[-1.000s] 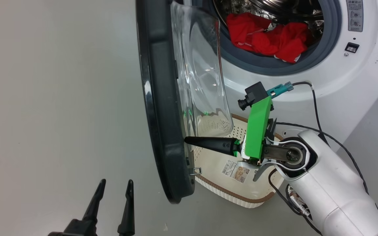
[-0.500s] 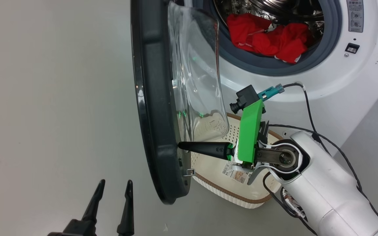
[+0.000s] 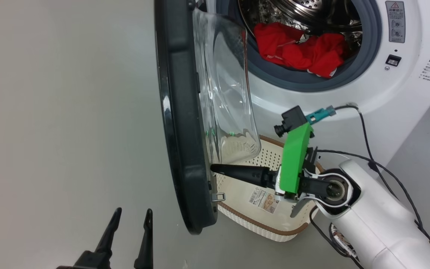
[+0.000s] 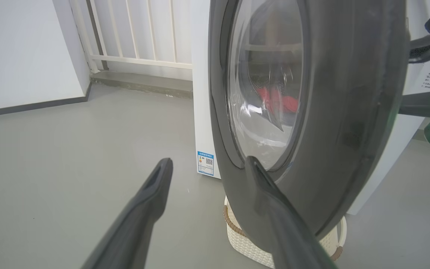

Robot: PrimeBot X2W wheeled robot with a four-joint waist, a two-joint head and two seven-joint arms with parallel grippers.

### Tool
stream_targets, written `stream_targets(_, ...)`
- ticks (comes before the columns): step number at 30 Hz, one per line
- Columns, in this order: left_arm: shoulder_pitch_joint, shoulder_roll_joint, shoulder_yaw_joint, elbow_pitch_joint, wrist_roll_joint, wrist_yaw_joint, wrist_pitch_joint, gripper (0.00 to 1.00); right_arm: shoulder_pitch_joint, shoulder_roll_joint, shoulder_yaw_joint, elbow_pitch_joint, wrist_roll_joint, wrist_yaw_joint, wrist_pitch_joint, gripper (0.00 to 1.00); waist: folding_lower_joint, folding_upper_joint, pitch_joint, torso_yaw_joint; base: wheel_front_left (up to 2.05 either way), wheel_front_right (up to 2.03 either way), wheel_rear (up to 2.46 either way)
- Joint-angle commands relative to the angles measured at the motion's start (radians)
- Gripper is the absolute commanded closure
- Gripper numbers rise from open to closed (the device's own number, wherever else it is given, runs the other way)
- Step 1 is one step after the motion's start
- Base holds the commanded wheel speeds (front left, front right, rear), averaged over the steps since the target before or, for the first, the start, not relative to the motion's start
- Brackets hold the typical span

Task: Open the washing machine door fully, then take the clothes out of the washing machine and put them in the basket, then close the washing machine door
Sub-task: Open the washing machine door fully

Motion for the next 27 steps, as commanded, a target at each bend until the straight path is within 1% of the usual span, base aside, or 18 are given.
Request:
stream_targets(1,-0.026,0.009,0.037,-0.013,0.012,-0.013,-0.009,0.00,0.019,0.003,-0.007,-0.029,-0.015,0.007,-0.014,0.00,0.0000,0.0000,-0.003,-0.002,0.00,0.00,0.00)
stream_targets(7,-0.040,0.009,0.037,0.012,0.029,-0.034,-0.009,0.00,0.062,-0.037,-0.018,-0.033,-0.025,0.007,-0.046,0.00,0.0000,0.0000,-0.017,-0.009,0.00,0.00,0.00)
stream_targets(14,-0.048,0.009,0.046,0.032,0.040,-0.047,-0.009,0.00,0.124,-0.092,-0.028,-0.046,-0.045,0.007,-0.100,0.00,0.0000,0.0000,-0.033,-0.017,0.00,0.00,0.00)
stream_targets(24,-0.048,0.009,0.076,0.036,0.050,-0.055,-0.009,0.00,0.213,-0.162,-0.034,-0.055,-0.064,0.007,-0.198,0.00,0.0000,0.0000,-0.049,-0.055,0.00,0.00,0.00)
stream_targets(27,-0.043,0.009,0.088,0.036,0.054,-0.057,-0.009,0.00,0.235,-0.190,-0.031,-0.064,-0.081,0.007,-0.248,0.00,0.0000,0.0000,-0.057,-0.073,0.00,0.00,0.00)
